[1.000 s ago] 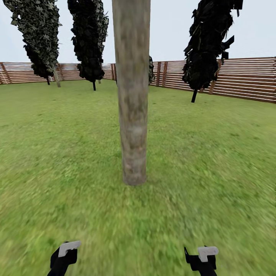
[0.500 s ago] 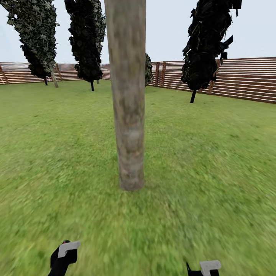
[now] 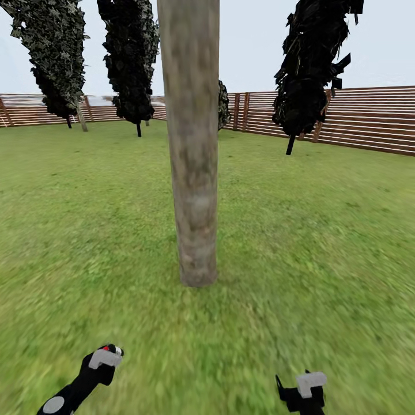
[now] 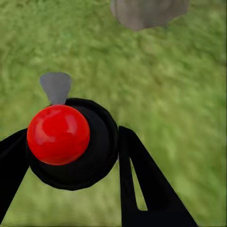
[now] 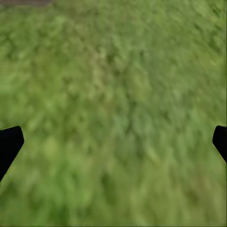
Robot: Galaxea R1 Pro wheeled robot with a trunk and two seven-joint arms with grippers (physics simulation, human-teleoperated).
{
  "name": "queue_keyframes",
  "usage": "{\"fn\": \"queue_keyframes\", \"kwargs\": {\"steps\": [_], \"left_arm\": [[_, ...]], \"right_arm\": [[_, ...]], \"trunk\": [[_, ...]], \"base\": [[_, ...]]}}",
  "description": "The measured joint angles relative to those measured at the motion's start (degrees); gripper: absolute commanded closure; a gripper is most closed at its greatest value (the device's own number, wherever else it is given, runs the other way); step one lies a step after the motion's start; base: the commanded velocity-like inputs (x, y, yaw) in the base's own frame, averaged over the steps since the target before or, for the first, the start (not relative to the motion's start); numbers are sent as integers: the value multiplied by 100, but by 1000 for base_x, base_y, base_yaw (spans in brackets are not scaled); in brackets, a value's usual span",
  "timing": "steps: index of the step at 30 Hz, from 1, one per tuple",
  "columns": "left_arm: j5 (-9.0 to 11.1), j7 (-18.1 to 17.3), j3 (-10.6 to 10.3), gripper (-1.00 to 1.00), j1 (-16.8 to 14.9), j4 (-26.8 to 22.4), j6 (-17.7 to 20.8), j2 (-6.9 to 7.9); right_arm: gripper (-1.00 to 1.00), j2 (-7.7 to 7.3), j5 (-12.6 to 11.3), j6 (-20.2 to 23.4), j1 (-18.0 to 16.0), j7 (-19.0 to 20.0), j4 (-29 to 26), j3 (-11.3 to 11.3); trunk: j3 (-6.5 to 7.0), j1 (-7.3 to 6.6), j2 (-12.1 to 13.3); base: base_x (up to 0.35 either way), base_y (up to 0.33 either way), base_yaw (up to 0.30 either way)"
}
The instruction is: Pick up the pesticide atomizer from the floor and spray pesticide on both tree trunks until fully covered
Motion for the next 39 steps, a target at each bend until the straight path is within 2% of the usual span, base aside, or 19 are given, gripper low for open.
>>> {"fn": "queue_keyframes", "kwargs": {"steps": [1, 3, 5, 6, 7, 9, 11, 13, 15, 16, 19, 24, 26, 29, 31, 32, 36, 39], "left_arm": [[-16, -184, -2, 100, -10, -45, 87, 39], [-77, -864, -4, 100, -58, -256, 401, 189], [-248, -1457, -5, 100, -110, -507, 662, 328], [-1343, -2762, -3, 100, -288, -940, 1155, 421], [-1659, -3166, -1, 100, -332, -1044, 1211, 408], [-1959, -3469, -1, 100, -345, -1219, 1272, 390], [-2073, -3590, -4, 100, -346, -1311, 1332, 382], [-2162, -3716, -40, 100, -348, -1435, 1512, 377], [-2206, -3759, -573, 100, -347, -1518, 1627, 380], [-2209, -3757, -934, 100, -351, -1532, 1718, 360], [-2213, -3756, -1024, 100, -353, -1537, 1756, 346], [-2227, -3755, -1179, 100, -354, -1538, 1764, 317], [-2279, -3755, -1295, 100, -356, -1538, 1770, 288], [-2370, -3755, -1374, 100, -357, -1538, 1770, 208], [-2574, -3755, -1409, 100, -355, -1538, 1766, 59], [-2768, -3755, -1412, 100, -356, -1539, 1765, -55], [-3174, -3755, -1412, 100, -357, -1538, 1767, -332], [-3273, -3755, -1412, 100, -359, -1538, 1766, -472]], "right_arm": [[-100, -1, 132, 7, -4, 1, -60, 57], [-100, -4, 755, 24, -52, 9, -202, 247], [-100, 5, 1425, 44, -186, 203, -266, 341], [-100, 19, 2428, 529, -589, 1796, -339, 388], [-100, 21, 2503, 621, -970, 2731, -351, 387], [-100, 20, 2542, 682, -1068, 3040, -354, 387], [-100, 21, 2552, 697, -1114, 3151, -354, 387], [-100, 21, 2557, 708, -1178, 3435, -355, 389], [-100, 62, 2564, 711, -1227, 3896, -376, 404], [100, 255, 2576, 750, -1248, 4672, -706, 412], [100, 448, 2593, 1060, -1309, 5078, -943, 413], [100, 679, 2593, 1417, -1480, 5223, -1046, 438], [100, 749, 2599, 1446, -1502, 5239, -1053, 578], [100, 785, 2600, 1462, -1520, 5247, -1063, 907], [100, 805, 2593, 1476, -1531, 5249, -1135, 1202], [100, 808, 2585, 1484, -1534, 5250, -1231, 1263], [100, 830, 2578, 1492, -1535, 5257, -1368, 1323], [100, 938, 2583, 1493, -1535, 5259, -1388, 1336]], "trunk": [[0, 0, 0], [0, 0, 0], [0, 0, 0], [0, 0, 0], [1, 0, 0], [0, 0, 0], [0, 0, 0], [0, 0, 0], [0, 0, 0], [0, 0, 0], [0, 0, 0], [0, 0, 0], [0, 0, 0], [0, 0, 0], [0, 0, 0], [0, 0, 0], [0, 0, 0], [0, 0, 0]], "base": [[0, 0, 0], [0, 0, 0], [0, 0, 0], [0, 0, 0], [0, 0, 0], [0, 0, 0], [0, 0, 0], [0, 0, 0], [0, 0, 0], [0, 0, 0], [0, 0, 0], [0, 0, 0], [0, 0, 0], [0, 0, 0], [0, 0, 0], [0, 0, 0], [0, 0, 0], [0, 0, 0]]}}
